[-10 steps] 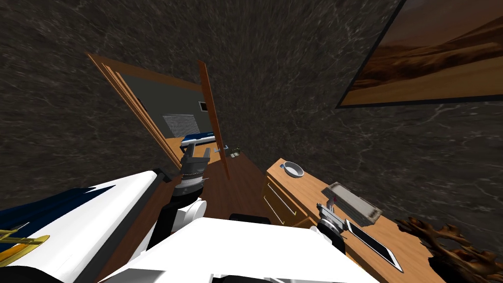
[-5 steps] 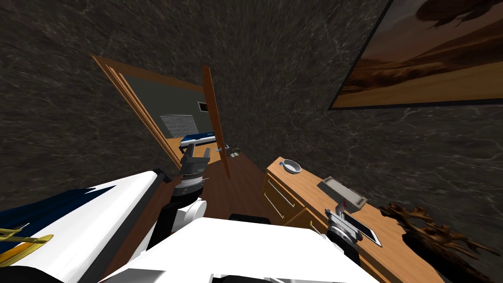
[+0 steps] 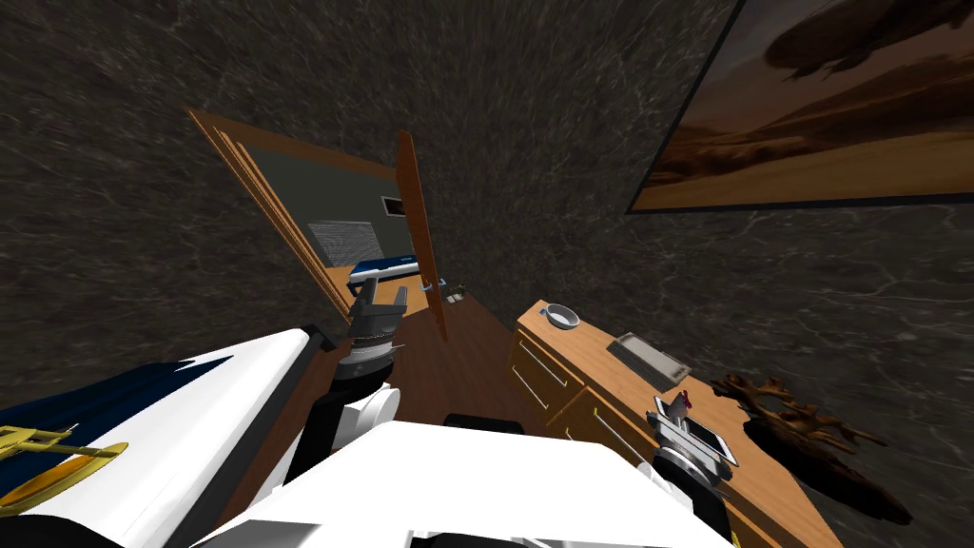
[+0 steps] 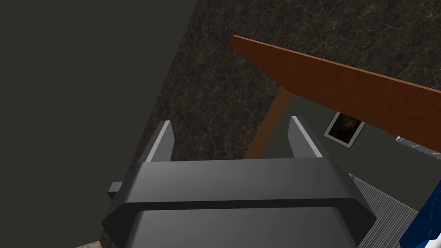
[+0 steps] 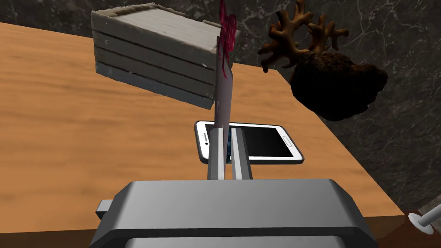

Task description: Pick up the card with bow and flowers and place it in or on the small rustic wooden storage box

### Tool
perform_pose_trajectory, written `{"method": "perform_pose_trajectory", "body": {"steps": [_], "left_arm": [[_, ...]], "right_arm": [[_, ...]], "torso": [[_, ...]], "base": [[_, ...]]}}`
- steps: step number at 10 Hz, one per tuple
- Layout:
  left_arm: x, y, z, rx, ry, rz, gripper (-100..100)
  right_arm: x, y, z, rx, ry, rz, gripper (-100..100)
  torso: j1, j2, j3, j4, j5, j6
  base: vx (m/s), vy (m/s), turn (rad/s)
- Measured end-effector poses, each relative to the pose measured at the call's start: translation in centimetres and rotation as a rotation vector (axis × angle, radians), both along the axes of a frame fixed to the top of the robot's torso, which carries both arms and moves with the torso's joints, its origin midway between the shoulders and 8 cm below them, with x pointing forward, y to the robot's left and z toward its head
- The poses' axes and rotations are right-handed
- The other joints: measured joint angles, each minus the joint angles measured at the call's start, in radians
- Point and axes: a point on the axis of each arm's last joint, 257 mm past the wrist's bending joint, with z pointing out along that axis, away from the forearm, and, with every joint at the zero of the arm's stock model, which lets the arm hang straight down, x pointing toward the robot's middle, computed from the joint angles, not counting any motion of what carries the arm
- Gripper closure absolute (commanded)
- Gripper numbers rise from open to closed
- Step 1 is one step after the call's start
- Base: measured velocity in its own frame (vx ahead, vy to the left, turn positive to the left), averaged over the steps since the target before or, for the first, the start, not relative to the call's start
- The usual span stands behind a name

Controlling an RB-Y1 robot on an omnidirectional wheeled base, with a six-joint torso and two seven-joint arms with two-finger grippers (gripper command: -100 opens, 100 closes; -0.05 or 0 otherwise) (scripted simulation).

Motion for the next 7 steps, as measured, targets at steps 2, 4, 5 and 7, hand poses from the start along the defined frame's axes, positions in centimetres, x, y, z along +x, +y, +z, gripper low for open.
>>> {"method": "perform_pose_trajectory", "body": {"steps": [2, 4, 5, 7], "left_arm": [[0.0, 0.0, 0.0, 0.000, 0.000, 0.000, 0], [0.0, 0.0, 0.0, 0.000, 0.000, 0.000, 0], [0.0, 0.0, 0.0, 0.000, 0.000, 0.000, 0], [0.0, 0.0, 0.0, 0.000, 0.000, 0.000, 0]], "right_arm": [[0.7, -1.3, 0.9, -0.004, -0.006, -0.001, 100], [1.9, -1.9, 2.1, -0.001, -0.022, 0.007, 100], [2.7, -2.1, 2.4, 0.003, -0.023, 0.012, 100], [4.2, -2.2, 2.9, 0.011, -0.040, 0.019, 100]], "torso": [[-0.003, -0.003, -0.001, 0.000, 0.000, -0.001], [-0.005, -0.009, -0.005, -0.001, 0.000, -0.003], [-0.006, -0.011, -0.006, -0.001, -0.001, -0.003], [-0.005, -0.012, -0.006, -0.001, -0.001, -0.004]], "base": [[-0.051, -0.033, 0.002], [0.006, -0.064, 0.004], [0.007, -0.027, 0.013], [0.017, -0.053, 0.000]]}}
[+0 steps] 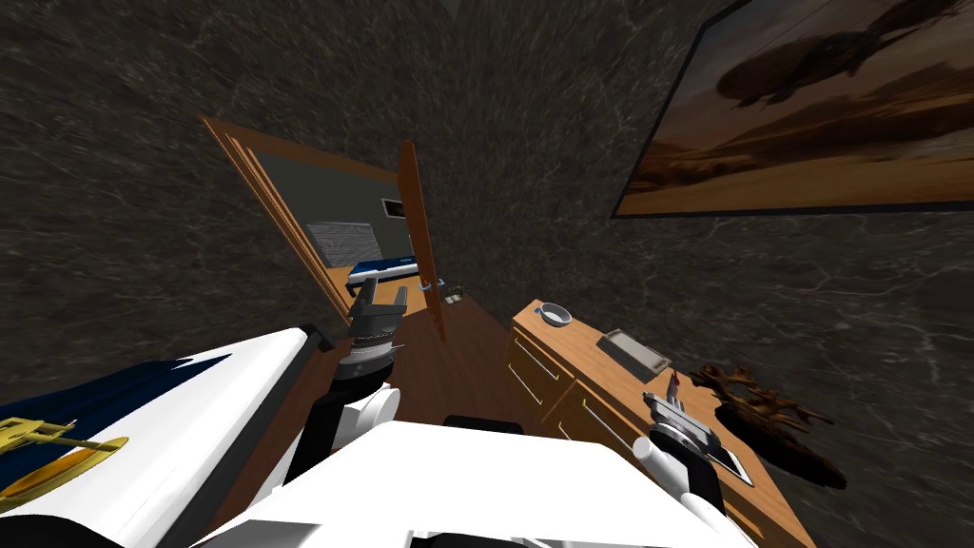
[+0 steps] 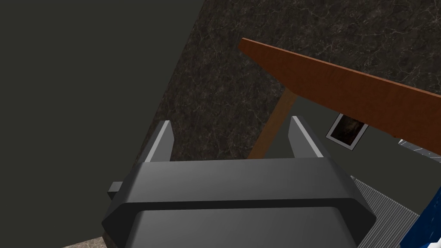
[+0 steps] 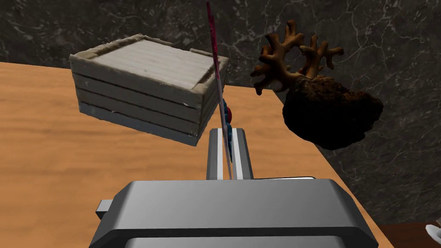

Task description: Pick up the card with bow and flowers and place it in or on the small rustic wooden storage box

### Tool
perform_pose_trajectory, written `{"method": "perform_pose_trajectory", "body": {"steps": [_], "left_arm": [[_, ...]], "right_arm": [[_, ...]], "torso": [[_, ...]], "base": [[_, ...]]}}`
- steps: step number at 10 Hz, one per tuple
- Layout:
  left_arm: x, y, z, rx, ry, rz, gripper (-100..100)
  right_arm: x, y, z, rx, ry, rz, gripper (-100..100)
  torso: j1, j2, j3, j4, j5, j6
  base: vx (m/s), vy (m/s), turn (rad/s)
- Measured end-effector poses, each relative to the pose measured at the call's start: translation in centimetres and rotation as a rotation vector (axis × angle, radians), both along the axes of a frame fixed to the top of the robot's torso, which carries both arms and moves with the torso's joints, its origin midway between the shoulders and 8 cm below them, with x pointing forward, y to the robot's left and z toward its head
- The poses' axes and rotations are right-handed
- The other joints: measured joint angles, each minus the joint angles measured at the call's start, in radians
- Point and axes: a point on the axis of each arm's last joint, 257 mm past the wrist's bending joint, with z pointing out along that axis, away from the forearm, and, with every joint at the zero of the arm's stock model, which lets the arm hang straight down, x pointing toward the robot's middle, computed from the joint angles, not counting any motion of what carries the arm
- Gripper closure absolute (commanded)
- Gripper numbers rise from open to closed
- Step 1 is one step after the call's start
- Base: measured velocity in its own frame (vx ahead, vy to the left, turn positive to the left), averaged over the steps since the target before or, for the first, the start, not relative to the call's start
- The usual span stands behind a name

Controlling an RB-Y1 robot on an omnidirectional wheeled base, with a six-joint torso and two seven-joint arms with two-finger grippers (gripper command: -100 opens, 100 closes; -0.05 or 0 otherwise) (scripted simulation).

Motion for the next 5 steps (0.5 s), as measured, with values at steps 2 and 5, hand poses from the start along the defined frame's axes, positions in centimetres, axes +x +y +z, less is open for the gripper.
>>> {"method": "perform_pose_trajectory", "body": {"steps": [2, 5], "left_arm": [[0.0, 0.0, 0.0, 0.000, 0.000, 0.000, 0], [0.0, 0.0, 0.0, 0.000, 0.000, 0.000, 0]], "right_arm": [[1.5, -0.2, 0.3, 0.010, -0.006, 0.009, 100], [2.8, -0.5, 0.8, 0.026, -0.017, 0.014, 100]], "torso": [[-0.001, 0.000, 0.000, 0.000, -0.001, 0.000], [0.001, 0.001, 0.001, 0.000, -0.002, 0.001]], "base": [[0.017, -0.066, 0.004], [0.022, -0.044, -0.003]]}}
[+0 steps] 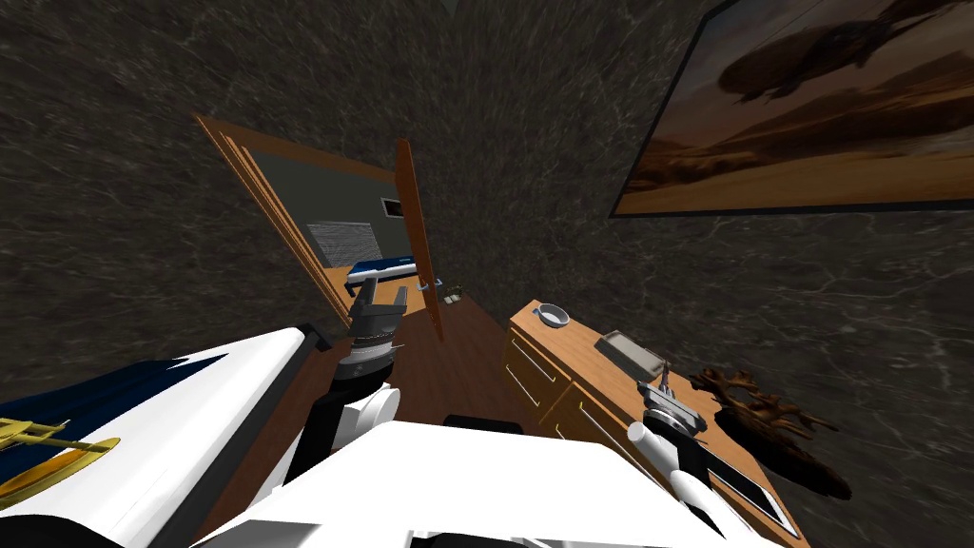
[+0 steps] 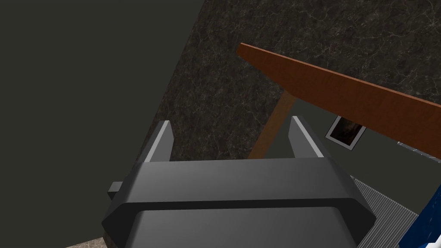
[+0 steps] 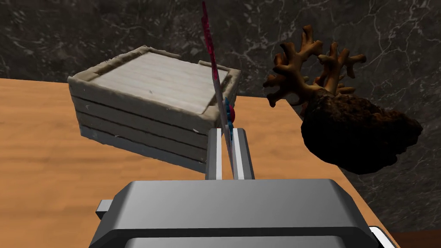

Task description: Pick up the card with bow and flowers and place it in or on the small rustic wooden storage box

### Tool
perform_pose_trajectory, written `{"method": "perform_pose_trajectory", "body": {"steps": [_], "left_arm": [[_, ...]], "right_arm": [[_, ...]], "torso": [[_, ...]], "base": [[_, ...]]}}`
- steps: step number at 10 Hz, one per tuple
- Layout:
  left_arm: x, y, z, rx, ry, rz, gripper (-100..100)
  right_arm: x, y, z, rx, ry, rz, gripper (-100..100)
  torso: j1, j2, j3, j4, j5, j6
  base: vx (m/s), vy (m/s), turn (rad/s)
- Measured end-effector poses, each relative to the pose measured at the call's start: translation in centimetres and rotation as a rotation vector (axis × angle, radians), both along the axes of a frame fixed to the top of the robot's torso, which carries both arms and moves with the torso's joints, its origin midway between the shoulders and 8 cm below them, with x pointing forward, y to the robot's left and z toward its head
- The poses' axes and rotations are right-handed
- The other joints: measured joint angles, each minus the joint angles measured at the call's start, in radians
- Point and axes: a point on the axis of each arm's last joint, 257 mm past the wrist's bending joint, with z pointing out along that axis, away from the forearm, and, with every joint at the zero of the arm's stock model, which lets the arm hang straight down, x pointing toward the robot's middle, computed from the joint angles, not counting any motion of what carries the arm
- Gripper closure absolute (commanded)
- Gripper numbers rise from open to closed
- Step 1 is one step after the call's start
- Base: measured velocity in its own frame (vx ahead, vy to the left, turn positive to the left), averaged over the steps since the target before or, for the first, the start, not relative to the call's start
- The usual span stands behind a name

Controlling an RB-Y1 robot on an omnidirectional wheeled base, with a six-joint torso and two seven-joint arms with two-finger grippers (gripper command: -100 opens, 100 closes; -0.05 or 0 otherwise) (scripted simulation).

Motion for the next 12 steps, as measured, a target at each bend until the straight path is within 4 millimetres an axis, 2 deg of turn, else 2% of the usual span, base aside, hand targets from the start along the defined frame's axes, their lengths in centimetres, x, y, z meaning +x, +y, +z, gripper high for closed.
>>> {"method": "perform_pose_trajectory", "body": {"steps": [2, 4, 9, 12], "left_arm": [[0.0, 0.0, 0.0, 0.000, 0.000, 0.000, 0], [0.0, 0.0, 0.0, 0.000, 0.000, 0.000, 0], [0.0, 0.0, 0.0, 0.000, 0.000, 0.000, 0], [0.0, 0.0, 0.0, 0.000, 0.000, 0.000, 0]], "right_arm": [[2.3, -0.2, 1.0, 0.013, -0.023, 0.017, 100], [2.5, -0.1, 1.2, 0.016, -0.028, 0.018, 100], [6.9, 0.1, 3.2, 0.049, -0.066, 0.053, 100], [8.0, 0.2, 4.0, 0.060, -0.082, 0.062, 100]], "torso": [[-0.003, -0.002, -0.001, 0.000, -0.001, -0.002], [-0.001, -0.001, -0.001, 0.000, -0.002, -0.002], [-0.006, -0.005, -0.002, 0.000, -0.003, -0.003], [-0.004, -0.002, 0.000, 0.001, -0.003, -0.003]], "base": [[0.031, -0.056, 0.018], [0.015, -0.028, -0.010], [0.033, -0.060, 0.012], [0.025, -0.042, -0.001]]}}
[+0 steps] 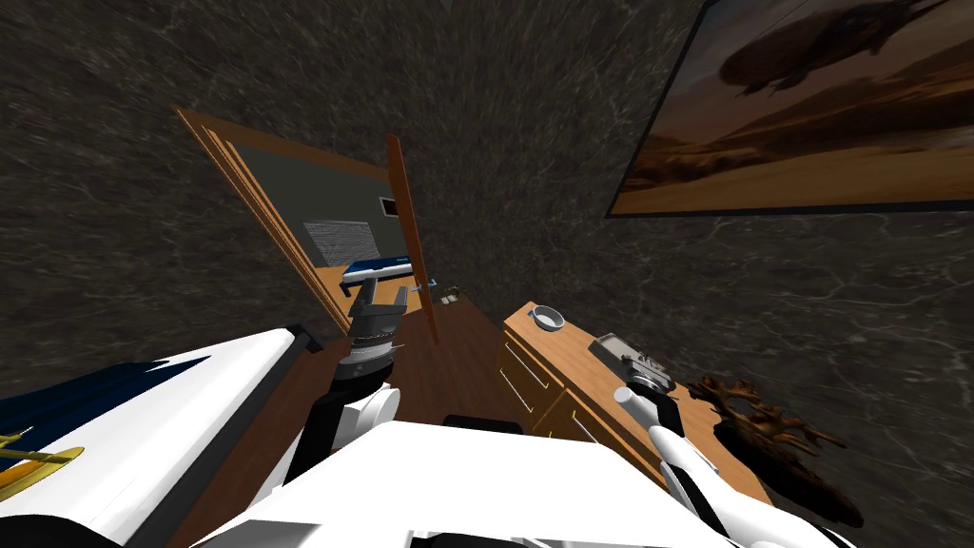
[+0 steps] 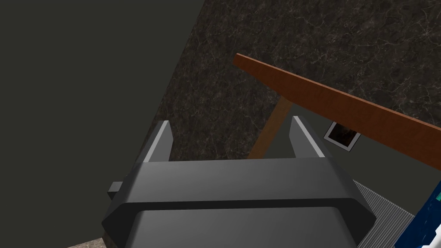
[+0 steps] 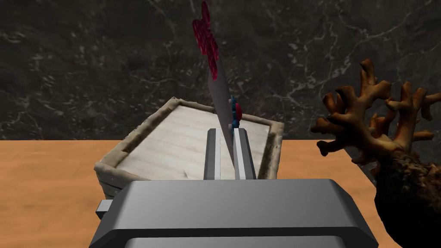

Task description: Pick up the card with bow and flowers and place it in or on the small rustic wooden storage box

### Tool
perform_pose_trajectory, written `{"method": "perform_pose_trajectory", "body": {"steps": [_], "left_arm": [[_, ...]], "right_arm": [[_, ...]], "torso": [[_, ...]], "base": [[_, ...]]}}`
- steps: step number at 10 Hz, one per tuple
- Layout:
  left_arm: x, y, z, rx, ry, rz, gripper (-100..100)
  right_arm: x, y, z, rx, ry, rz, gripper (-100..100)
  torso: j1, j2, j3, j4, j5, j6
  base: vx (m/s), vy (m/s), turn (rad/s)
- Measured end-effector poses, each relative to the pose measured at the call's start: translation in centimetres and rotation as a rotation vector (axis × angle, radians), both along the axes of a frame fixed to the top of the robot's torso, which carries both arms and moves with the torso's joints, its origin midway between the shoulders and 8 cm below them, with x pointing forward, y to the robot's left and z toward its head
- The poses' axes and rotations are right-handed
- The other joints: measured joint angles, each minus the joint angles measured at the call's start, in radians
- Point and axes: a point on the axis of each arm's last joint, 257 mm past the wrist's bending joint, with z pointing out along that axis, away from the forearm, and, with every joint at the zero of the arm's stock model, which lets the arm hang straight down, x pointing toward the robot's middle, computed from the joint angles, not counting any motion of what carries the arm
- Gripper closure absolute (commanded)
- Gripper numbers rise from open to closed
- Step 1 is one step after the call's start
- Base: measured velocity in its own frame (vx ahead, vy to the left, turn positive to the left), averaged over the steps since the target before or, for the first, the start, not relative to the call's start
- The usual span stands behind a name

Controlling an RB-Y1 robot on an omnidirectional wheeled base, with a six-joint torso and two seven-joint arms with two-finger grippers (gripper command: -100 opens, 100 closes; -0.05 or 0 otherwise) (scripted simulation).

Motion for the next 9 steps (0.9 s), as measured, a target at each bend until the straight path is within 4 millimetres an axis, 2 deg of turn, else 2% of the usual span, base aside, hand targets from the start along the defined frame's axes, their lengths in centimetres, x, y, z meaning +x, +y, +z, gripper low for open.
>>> {"method": "perform_pose_trajectory", "body": {"steps": [2, 3, 7, 8, 9], "left_arm": [[0.0, 0.0, 0.0, 0.000, 0.000, 0.000, 0], [0.0, 0.0, 0.0, 0.000, 0.000, 0.000, 0], [0.0, 0.0, 0.0, 0.000, 0.000, 0.000, 0], [0.0, 0.0, 0.0, 0.000, 0.000, 0.000, 0], [0.0, 0.0, 0.0, 0.000, 0.000, 0.000, 0]], "right_arm": [[2.1, 0.3, 1.0, 0.016, -0.016, 0.018, 100], [2.3, 0.3, 1.2, 0.015, -0.018, 0.021, -100], [2.3, 0.3, 1.2, 0.015, -0.018, 0.021, -100], [2.3, 0.3, 1.2, 0.015, -0.018, 0.021, 0], [2.3, 0.3, 1.2, 0.015, -0.018, 0.021, -100]], "torso": [[-0.003, -0.002, -0.001, 0.000, -0.001, 0.000], [-0.001, -0.001, -0.001, -0.001, -0.002, 0.001], [0.002, 0.002, 0.001, 0.000, -0.001, 0.001], [0.002, 0.002, 0.001, 0.000, -0.001, 0.001], [0.002, 0.003, 0.001, 0.000, -0.001, 0.001]], "base": [[0.045, -0.070, 0.024], [0.007, -0.008, 0.003], [0.000, 0.000, 0.000], [0.000, 0.000, 0.000], [0.075, 0.027, -0.242]]}}
